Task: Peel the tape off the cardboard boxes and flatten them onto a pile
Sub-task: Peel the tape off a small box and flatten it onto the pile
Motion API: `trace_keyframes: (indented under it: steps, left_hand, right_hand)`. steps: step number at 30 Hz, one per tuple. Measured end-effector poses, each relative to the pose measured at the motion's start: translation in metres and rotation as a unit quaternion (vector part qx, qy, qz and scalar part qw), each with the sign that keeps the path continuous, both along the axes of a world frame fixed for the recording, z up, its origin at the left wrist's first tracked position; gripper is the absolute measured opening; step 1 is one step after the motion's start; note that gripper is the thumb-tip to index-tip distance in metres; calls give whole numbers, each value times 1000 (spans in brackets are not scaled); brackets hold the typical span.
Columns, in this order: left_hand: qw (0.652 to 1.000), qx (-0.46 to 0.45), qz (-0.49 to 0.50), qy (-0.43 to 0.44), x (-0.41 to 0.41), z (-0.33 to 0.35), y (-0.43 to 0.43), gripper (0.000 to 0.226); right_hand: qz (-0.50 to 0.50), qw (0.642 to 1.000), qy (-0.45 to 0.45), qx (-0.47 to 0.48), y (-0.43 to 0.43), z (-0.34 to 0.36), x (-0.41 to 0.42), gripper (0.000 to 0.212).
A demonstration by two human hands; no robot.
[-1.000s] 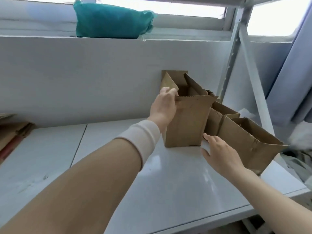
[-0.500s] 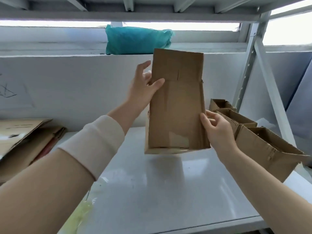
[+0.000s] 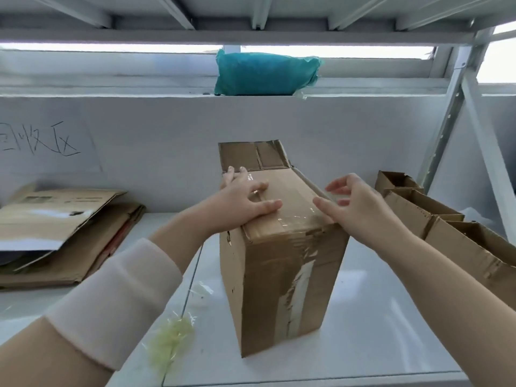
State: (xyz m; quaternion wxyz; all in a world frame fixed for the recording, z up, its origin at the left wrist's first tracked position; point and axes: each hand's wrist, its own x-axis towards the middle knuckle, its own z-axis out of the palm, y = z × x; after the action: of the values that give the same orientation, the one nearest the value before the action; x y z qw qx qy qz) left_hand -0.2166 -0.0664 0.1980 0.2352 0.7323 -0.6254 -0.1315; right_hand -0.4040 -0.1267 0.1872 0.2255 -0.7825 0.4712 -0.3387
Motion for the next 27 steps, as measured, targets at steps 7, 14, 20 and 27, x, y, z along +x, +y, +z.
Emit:
trace_keyframes:
  steps: [7,14,20,27]
  left_hand:
    - [1000,2,11,-27,-1,-8,1,60]
    - [1000,-10,9,-20,-5,-9,12,62]
    - [991,91,-84,43,13,2,38,84]
    - [991,108,-82,-2,5,5,33,88]
  right_hand:
    - [23,972,208,-109,27,15,-2,30]
    - [31,944,314,-100,46,29,7,40]
    - [52,944,323,-42,43,38,4,34]
    - [81,949,300,-42,39,37,3,21]
